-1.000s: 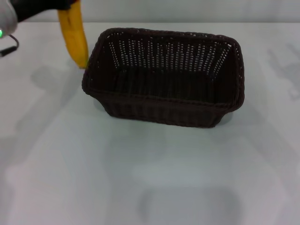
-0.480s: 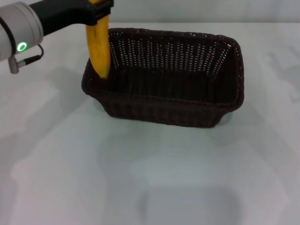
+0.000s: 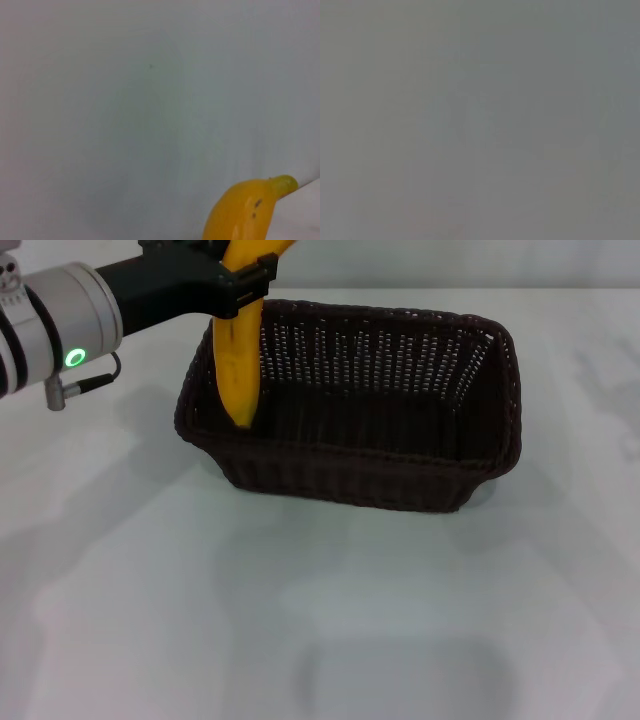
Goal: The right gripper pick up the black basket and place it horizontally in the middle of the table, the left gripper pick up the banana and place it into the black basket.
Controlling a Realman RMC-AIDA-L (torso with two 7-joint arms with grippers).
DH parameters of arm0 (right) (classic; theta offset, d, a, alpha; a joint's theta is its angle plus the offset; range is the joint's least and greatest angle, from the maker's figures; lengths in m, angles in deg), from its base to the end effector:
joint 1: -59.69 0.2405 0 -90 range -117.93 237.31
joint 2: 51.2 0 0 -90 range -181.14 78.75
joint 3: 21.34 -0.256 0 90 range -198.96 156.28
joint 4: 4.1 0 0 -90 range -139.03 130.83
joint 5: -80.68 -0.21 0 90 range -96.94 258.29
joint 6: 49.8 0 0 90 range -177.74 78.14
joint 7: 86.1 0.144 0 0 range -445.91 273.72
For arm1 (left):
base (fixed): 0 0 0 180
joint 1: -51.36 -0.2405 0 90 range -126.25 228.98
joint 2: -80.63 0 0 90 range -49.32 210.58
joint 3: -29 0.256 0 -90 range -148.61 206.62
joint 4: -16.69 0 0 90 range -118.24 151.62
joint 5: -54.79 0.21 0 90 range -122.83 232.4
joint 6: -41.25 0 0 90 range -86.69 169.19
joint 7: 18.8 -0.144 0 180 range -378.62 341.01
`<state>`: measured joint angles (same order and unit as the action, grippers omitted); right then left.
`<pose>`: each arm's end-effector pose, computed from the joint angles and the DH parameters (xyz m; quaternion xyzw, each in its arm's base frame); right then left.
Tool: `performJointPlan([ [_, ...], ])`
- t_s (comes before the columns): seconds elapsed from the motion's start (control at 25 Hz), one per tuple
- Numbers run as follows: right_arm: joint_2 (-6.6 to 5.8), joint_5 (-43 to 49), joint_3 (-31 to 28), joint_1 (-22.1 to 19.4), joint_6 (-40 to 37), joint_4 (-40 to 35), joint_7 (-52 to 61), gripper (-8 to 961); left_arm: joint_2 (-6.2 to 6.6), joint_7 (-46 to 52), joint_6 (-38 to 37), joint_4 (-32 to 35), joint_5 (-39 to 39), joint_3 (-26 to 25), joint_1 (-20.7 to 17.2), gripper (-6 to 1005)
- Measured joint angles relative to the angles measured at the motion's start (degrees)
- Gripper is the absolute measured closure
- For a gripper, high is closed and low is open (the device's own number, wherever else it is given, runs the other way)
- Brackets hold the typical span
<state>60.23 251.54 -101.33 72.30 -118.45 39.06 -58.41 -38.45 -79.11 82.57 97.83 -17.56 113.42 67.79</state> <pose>0.2544 0.3393 0.0850 -0.6514 0.1260 0.5179 0.5400 -0.1618 0.3785 0.0259 -0.8763 -0.2272 -0.2170 0.3651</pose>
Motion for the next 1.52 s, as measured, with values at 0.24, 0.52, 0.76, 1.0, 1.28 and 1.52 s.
performJointPlan([
  [0.24, -0.04, 0.00, 0.02, -0.47, -0.08, -0.01, 0.45, 292, 0.01, 0.24, 0.21, -0.25, 0.36, 0.04, 0.01, 417],
  [0.52, 0.01, 0.00, 0.02, -0.30, -0.08, 0.02, 0.50, 292, 0.06, 0.36, 0.94, -0.28, 0.62, -0.13, 0.02, 411],
  [0.76, -0.03, 0.00, 0.02, -0.21, -0.08, 0.07, 0.53, 292, 0.04, 0.53, 1.25, -0.02, 0.08, -0.40, 0.11, 407],
  [1.0, -0.08, -0.01, 0.02, -0.13, -0.08, 0.07, 0.53, 292, 0.00, 0.54, 1.25, 0.02, -0.03, -0.47, 0.38, 402],
  [1.28, -0.27, 0.00, 0.02, -0.06, -0.08, 0.02, 0.53, 292, 0.00, -0.25, -1.14, 0.15, -0.05, -0.34, 0.60, 151],
  [1.52, -0.42, 0.00, -0.24, -0.04, -0.08, -0.06, 0.53, 292, -0.17, -4.63, -10.73, 2.39, -0.18, 4.34, -2.06, 114],
])
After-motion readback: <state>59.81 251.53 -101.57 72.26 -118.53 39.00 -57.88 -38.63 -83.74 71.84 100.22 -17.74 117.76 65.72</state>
